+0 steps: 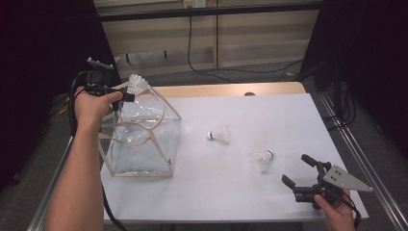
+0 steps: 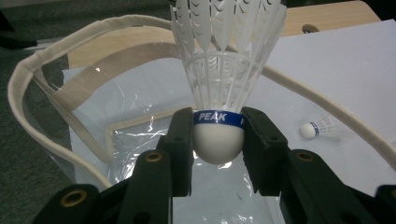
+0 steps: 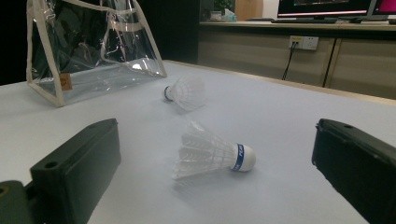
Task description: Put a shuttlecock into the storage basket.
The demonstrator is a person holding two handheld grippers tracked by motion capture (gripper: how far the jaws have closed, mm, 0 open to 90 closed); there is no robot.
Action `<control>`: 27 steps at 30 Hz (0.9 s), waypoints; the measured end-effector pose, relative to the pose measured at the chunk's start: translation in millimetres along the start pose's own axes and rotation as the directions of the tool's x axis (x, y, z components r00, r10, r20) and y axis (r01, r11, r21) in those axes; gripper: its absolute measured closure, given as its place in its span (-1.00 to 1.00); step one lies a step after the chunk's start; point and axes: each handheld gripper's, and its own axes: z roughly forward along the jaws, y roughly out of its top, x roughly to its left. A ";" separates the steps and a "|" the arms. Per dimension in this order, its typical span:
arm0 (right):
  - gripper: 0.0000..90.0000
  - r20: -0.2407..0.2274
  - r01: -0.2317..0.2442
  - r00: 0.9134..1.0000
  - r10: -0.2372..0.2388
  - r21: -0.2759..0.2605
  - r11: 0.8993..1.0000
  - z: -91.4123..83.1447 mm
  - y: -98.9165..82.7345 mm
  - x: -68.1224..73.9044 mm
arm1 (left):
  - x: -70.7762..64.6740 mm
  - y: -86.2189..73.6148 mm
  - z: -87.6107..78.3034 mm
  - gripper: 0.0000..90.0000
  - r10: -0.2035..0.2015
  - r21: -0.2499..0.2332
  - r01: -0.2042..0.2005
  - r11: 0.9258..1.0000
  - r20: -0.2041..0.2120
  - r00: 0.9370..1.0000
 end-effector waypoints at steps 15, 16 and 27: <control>-0.98 0.000 -0.001 1.000 0.001 0.002 1.000 -0.6 -0.1 0.0 | -5.2 -2.1 7.4 0.23 0.025 -0.001 -0.025 1.000 -0.002 1.000; -0.98 0.000 -0.001 1.000 0.001 0.002 1.000 -0.5 0.0 0.0 | -5.9 -2.1 7.0 0.21 0.032 0.001 -0.032 1.000 0.004 0.999; -0.98 0.001 0.001 1.000 -0.001 0.004 1.000 -0.6 -0.1 0.0 | -14.5 -3.1 0.1 0.01 0.040 -0.010 -0.040 0.999 0.073 0.997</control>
